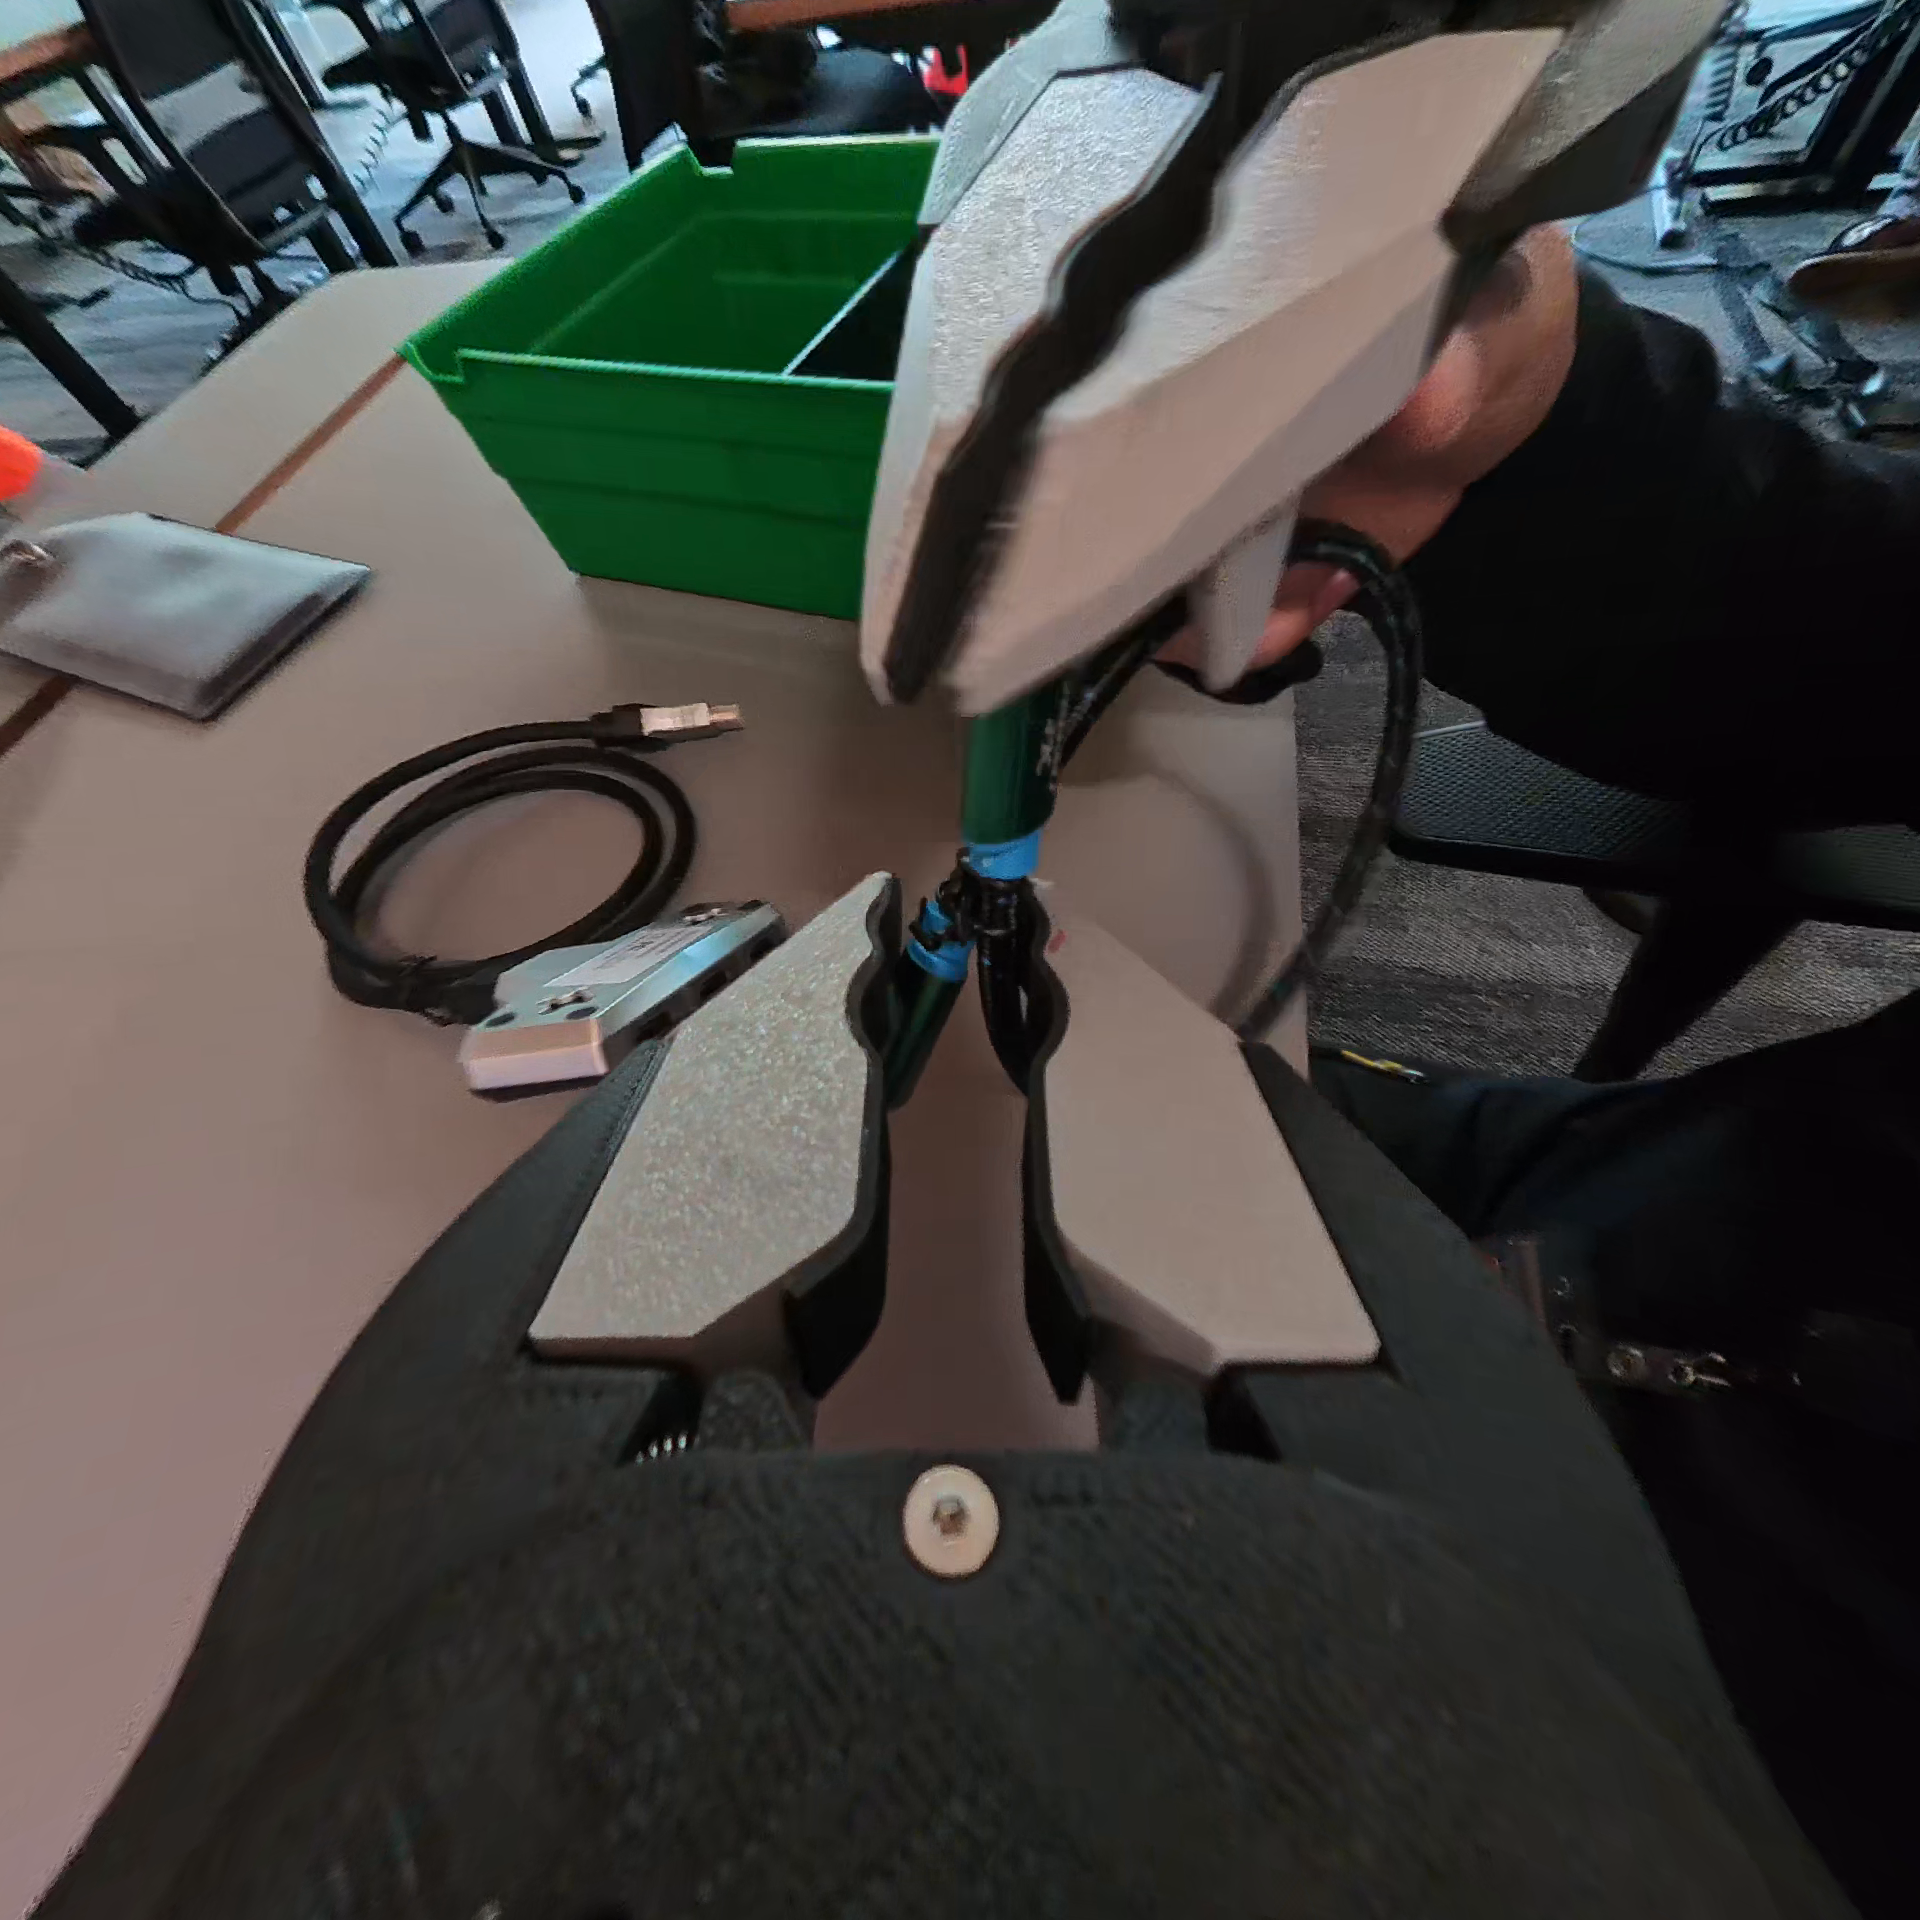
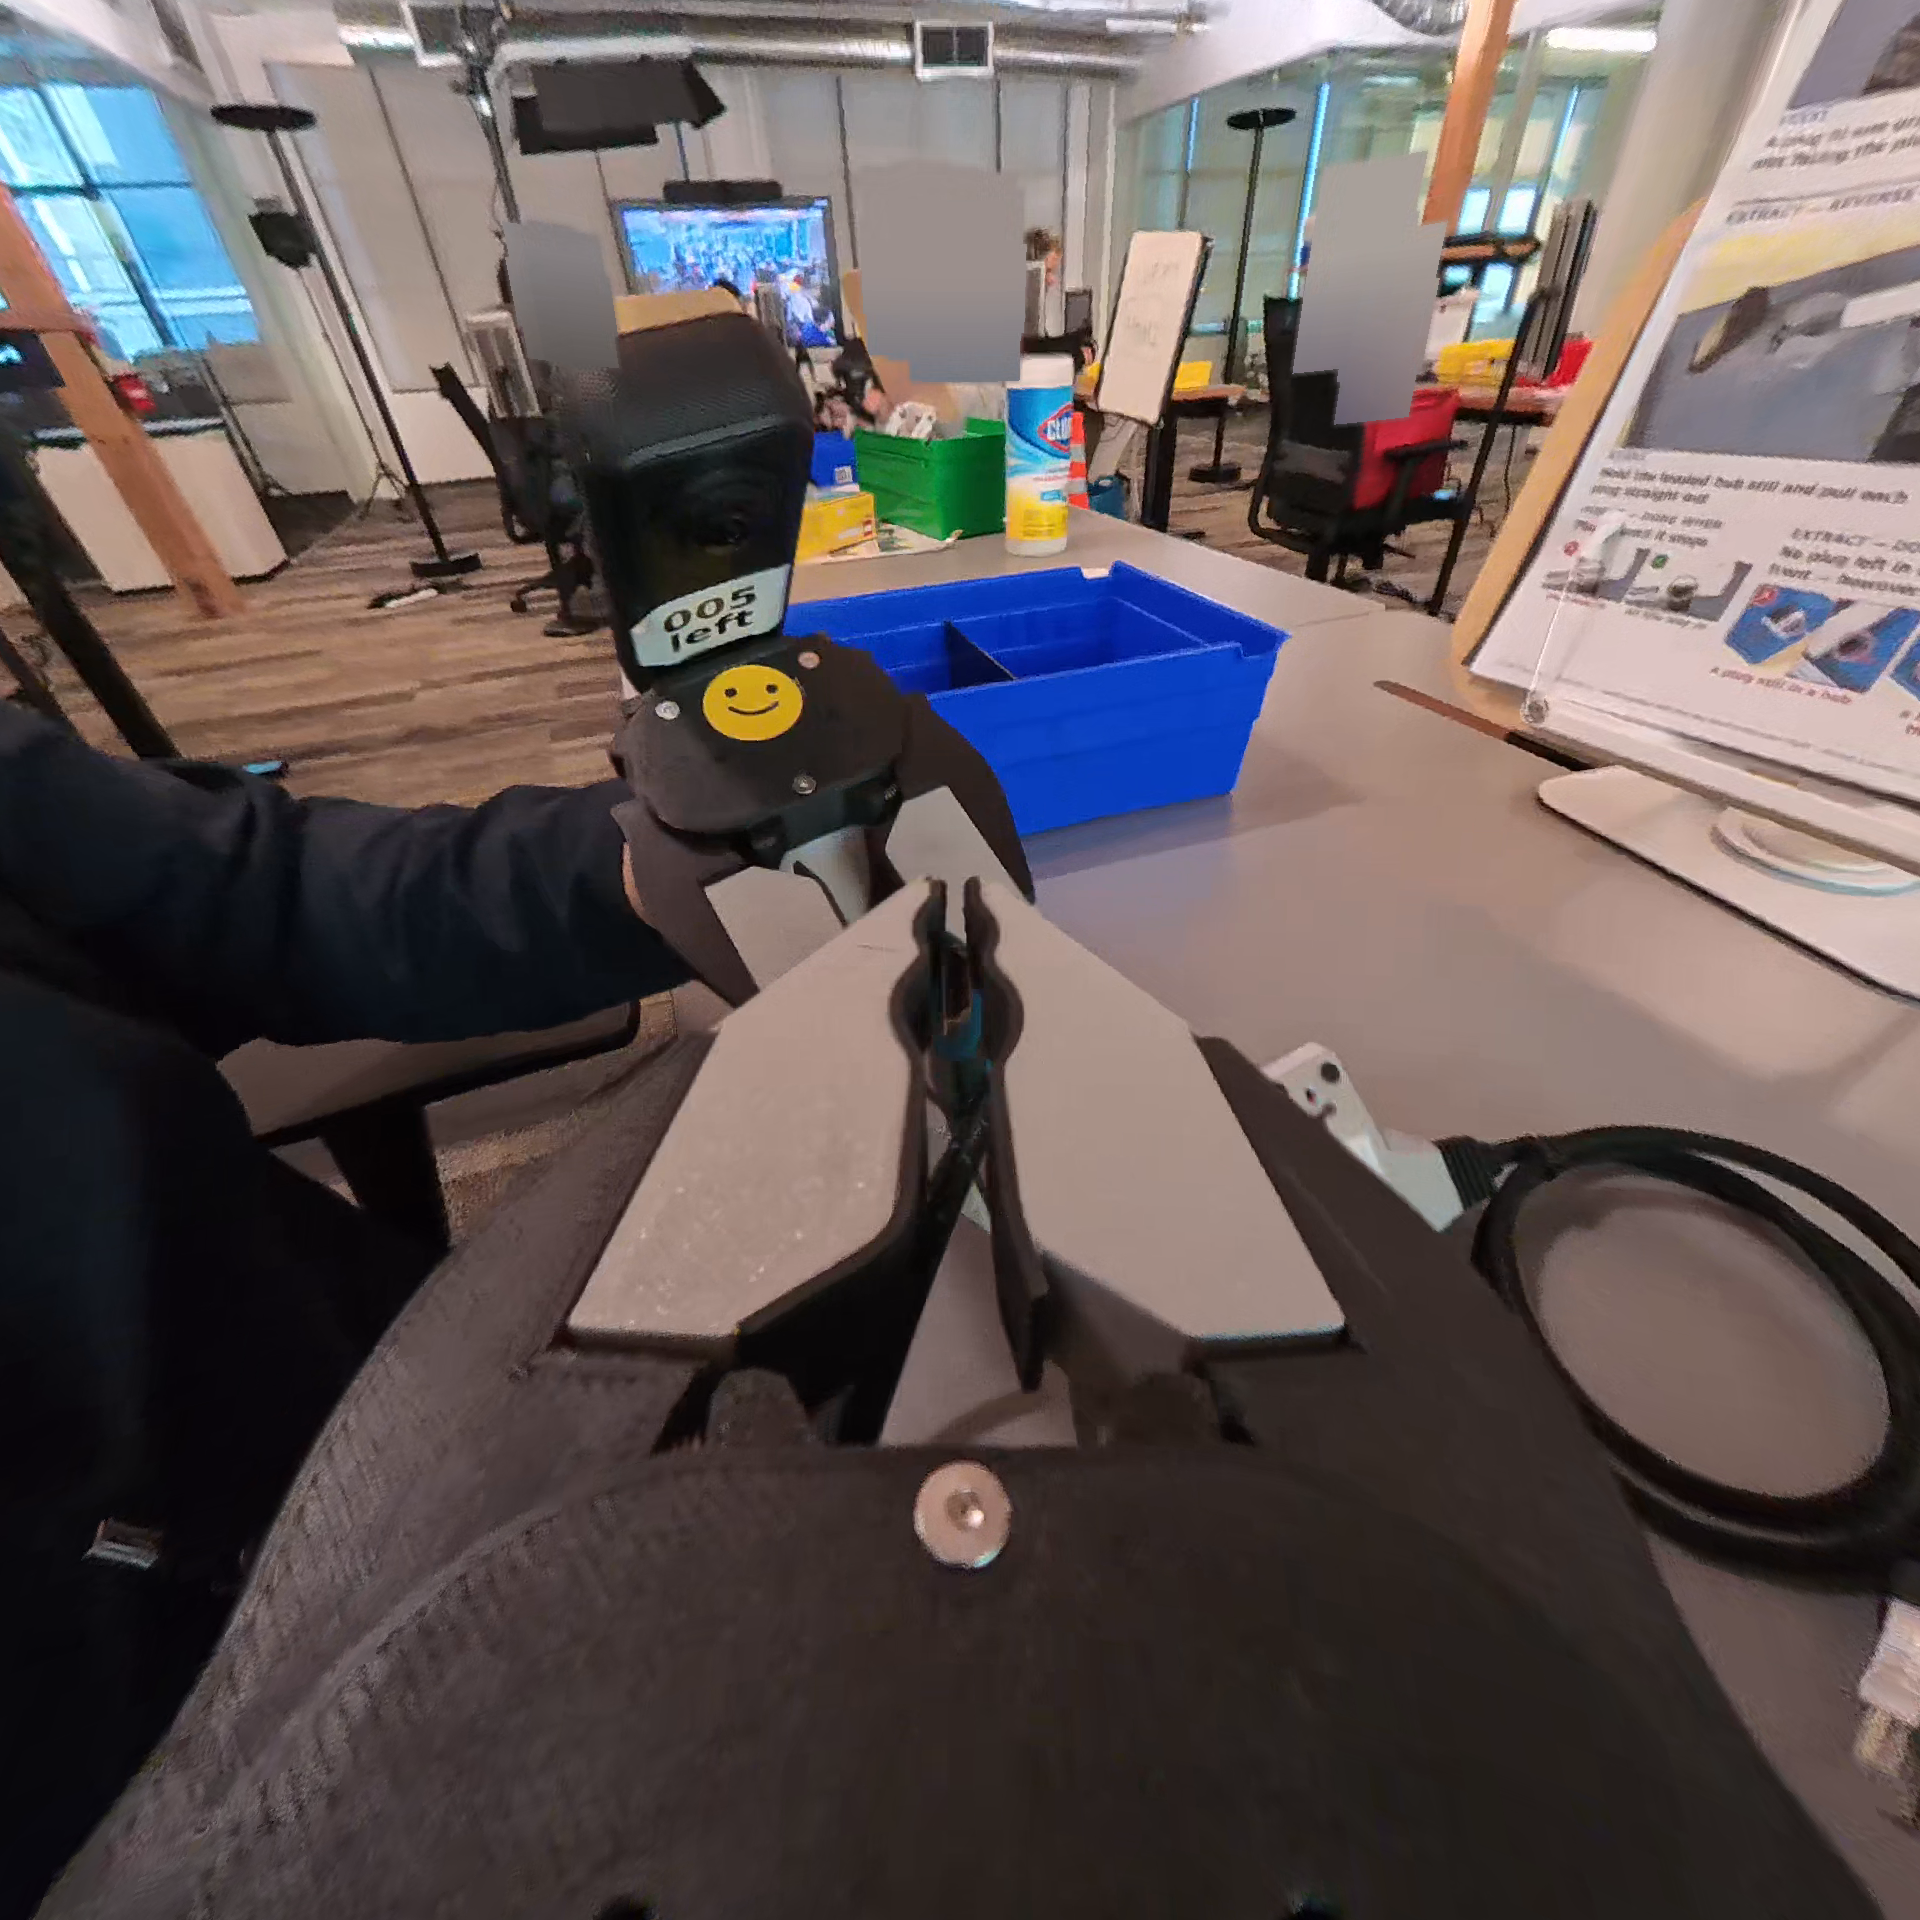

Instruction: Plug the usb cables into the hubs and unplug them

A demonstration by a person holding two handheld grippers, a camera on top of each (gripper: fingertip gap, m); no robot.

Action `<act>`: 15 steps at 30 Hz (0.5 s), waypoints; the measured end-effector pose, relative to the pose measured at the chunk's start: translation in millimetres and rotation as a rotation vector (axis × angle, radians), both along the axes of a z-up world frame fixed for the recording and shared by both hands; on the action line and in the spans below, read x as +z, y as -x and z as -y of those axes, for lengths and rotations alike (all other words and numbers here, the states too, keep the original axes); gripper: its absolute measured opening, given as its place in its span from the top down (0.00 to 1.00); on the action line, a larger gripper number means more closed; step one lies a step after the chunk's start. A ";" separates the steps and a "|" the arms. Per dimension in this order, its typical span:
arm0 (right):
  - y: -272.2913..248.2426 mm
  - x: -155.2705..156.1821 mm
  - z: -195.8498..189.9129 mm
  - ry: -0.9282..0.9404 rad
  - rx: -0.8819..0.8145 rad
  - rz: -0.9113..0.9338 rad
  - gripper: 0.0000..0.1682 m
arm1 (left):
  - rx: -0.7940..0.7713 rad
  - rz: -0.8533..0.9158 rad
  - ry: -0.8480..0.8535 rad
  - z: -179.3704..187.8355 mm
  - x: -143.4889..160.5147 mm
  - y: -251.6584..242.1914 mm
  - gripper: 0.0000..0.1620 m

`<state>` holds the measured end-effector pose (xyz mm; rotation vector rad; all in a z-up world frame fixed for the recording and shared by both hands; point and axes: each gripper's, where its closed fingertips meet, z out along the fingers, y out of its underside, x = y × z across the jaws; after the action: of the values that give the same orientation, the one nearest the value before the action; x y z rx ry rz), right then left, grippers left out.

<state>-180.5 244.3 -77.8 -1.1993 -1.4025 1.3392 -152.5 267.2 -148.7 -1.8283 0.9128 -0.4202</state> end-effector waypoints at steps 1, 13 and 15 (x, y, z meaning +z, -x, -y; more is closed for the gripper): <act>-1.0 -3.3 -4.0 0.012 -0.017 0.023 1.00 | 0.001 -0.008 0.015 -1.7 -3.3 -2.4 0.88; -46.1 3.8 -70.4 -0.061 -0.292 0.180 1.00 | 0.112 -0.342 -0.092 -32.3 -4.2 72.1 0.75; -46.7 1.9 -77.9 -0.092 -0.334 0.211 1.00 | 0.072 -0.432 -0.111 -48.5 -14.3 73.6 0.74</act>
<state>-133.8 322.2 -75.9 -1.4702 -1.3193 0.9296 -226.1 315.7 -163.1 -1.8750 1.1308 0.0773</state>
